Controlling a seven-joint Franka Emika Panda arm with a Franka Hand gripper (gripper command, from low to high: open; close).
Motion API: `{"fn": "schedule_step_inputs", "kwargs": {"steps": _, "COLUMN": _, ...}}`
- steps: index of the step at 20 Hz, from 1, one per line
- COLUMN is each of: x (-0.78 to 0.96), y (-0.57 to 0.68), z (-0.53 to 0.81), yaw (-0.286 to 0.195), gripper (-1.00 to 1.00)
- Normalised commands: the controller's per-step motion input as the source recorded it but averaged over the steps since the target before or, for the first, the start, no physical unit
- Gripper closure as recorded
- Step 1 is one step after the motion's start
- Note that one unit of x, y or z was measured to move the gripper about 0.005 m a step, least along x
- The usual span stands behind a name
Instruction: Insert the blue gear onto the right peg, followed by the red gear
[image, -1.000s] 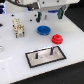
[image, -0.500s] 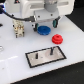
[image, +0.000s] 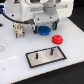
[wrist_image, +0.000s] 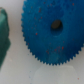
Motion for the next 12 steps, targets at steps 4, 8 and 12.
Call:
{"fn": "schedule_step_inputs", "kwargs": {"steps": 4, "x": -0.16, "y": 0.00, "z": -0.03, "yaw": 0.000, "gripper": 1.00}}
{"fn": "schedule_step_inputs", "kwargs": {"steps": 8, "x": -0.01, "y": 0.02, "z": 0.15, "yaw": 0.000, "gripper": 1.00}}
{"fn": "schedule_step_inputs", "kwargs": {"steps": 12, "x": 0.18, "y": 0.04, "z": 0.48, "yaw": 0.000, "gripper": 1.00}}
